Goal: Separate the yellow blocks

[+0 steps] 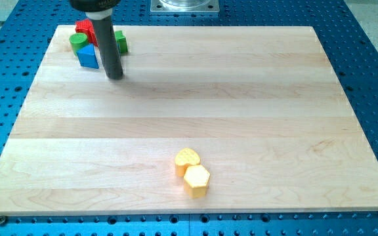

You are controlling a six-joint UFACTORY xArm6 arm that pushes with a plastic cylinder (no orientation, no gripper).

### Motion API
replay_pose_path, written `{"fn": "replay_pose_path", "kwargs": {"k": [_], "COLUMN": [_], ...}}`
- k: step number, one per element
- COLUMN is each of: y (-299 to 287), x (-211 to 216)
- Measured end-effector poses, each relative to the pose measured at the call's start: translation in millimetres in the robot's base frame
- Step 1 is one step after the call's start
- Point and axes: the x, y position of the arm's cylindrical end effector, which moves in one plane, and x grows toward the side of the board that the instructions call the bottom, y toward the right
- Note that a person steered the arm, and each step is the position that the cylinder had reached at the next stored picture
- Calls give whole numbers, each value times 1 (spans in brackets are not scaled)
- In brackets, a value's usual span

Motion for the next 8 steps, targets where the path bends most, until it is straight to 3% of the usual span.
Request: {"fn": "replay_pose_path", "kwargs": {"k": [1, 3, 4, 8], "y": [60, 228, 284, 346], "x": [47, 55, 56, 56]}}
